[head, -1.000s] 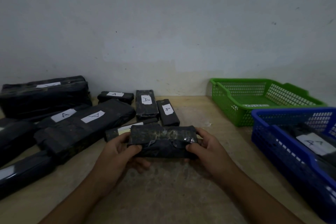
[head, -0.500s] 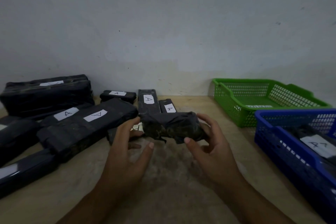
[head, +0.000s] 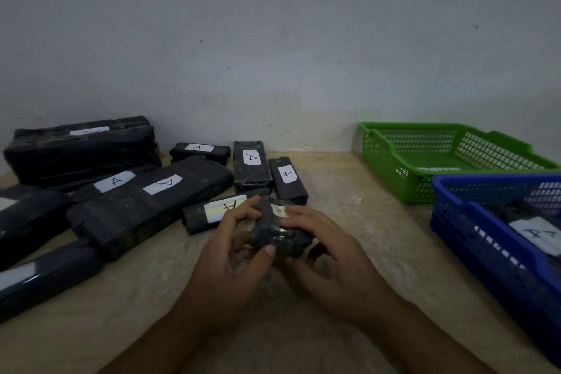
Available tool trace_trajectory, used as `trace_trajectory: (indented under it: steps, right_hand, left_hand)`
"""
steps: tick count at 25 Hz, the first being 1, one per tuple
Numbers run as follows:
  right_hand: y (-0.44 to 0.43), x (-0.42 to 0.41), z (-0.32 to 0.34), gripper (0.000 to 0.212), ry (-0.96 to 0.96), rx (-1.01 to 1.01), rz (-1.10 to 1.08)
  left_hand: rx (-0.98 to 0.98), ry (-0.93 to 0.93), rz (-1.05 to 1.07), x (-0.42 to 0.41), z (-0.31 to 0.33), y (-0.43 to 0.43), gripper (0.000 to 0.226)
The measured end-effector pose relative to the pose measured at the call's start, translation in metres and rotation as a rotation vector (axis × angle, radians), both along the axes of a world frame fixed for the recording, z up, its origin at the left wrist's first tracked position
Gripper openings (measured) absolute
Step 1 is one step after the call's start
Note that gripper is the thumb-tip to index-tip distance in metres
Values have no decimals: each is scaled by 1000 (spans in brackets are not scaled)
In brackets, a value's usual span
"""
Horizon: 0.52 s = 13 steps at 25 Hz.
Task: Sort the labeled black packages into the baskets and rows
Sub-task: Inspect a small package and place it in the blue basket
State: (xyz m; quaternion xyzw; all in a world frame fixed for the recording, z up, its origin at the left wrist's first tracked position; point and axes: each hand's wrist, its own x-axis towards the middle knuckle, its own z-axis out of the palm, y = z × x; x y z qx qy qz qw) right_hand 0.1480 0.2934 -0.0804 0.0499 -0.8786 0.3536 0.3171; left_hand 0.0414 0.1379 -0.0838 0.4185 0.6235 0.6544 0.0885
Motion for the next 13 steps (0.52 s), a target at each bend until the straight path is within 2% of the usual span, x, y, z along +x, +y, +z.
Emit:
trace_trajectory:
  steps: [3,6,11,13]
  right_hand:
    - [-4,1,-1,51,-107,-78,26]
    - [-7,-1,0,45,-123,-79,-27]
    - [-11,-8,-8,50,-224,-182,-98]
    - [-11,-9,-9,50,-222,-226,-89]
  left_hand:
    - [-27,34,-13,-4,0,-1,41]
    - [-52,67,31,-8,-4,1,39]
    - [-103,149,89,-3,-7,6,22]
    - [-99,177,82,-1,-7,6,23]
